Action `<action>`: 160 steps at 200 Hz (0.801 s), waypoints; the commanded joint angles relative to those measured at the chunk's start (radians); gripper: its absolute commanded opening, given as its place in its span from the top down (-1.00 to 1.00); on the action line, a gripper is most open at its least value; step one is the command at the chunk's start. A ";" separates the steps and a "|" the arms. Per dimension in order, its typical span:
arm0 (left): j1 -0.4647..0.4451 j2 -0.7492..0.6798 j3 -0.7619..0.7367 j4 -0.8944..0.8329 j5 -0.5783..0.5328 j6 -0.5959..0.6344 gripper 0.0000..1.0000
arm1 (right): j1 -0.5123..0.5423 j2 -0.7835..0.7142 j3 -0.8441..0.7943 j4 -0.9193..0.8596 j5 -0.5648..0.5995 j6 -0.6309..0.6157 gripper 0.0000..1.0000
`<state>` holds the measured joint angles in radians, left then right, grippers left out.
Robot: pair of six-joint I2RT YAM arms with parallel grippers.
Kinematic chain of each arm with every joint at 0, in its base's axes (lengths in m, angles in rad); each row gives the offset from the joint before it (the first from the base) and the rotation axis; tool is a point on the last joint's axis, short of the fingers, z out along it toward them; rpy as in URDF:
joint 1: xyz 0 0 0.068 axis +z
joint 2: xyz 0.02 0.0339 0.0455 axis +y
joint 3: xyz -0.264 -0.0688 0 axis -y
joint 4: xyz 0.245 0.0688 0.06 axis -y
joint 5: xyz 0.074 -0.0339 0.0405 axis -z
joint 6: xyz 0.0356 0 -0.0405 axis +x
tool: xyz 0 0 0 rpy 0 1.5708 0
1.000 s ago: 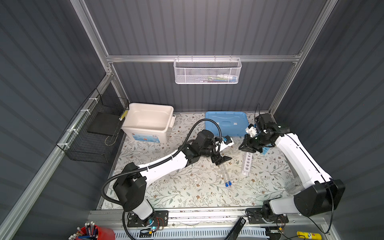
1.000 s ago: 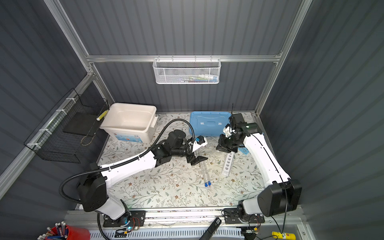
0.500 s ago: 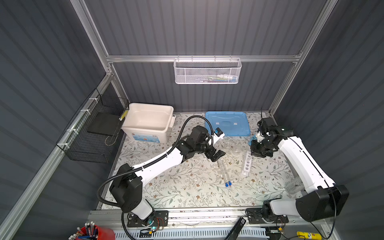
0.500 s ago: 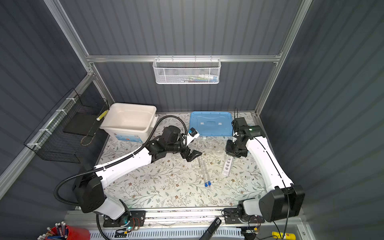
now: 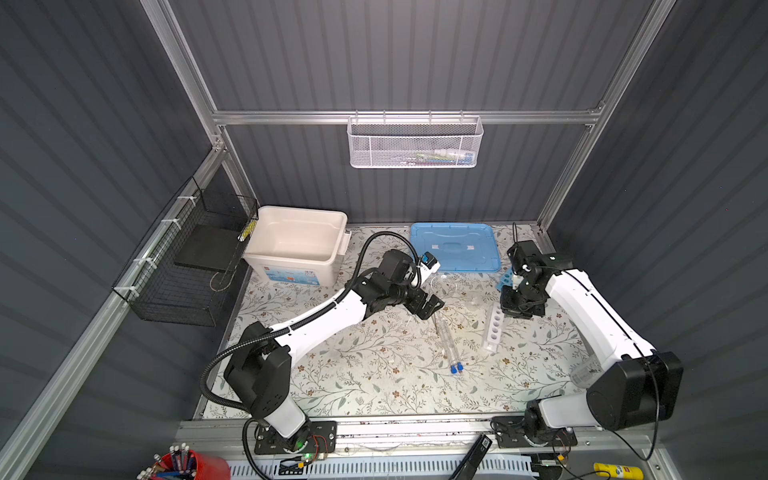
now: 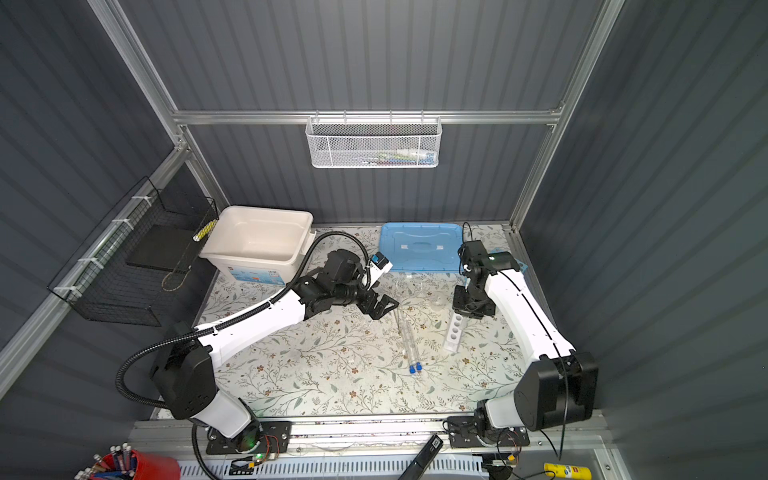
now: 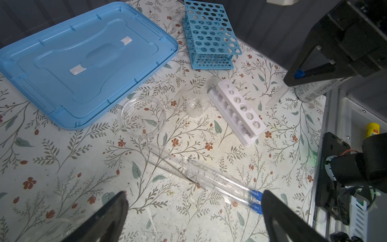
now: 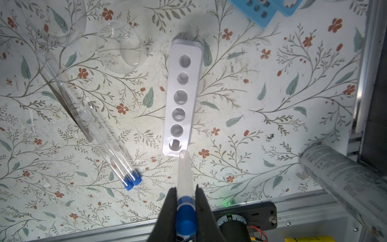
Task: Organize the chemistry lab equipment
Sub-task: 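Close the right gripper on the tube while the left gripper opens and withdraws, then lower the blue-capped tube into a hole of the white rack with the right gripper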
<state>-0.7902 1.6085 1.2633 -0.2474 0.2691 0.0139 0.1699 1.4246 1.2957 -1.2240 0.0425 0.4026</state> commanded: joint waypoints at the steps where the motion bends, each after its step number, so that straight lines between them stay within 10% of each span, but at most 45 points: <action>1: 0.000 -0.002 -0.005 -0.003 -0.009 -0.023 -0.99 | 0.003 0.012 -0.012 0.027 0.023 -0.001 0.82; 160: 0.000 0.001 -0.025 0.010 -0.028 -0.046 -1.00 | 0.030 0.080 -0.078 0.139 0.054 0.011 0.81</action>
<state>-0.7902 1.6085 1.2491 -0.2409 0.2459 -0.0196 0.1936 1.5017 1.2419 -1.1019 0.0689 0.4038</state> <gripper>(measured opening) 0.997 0.147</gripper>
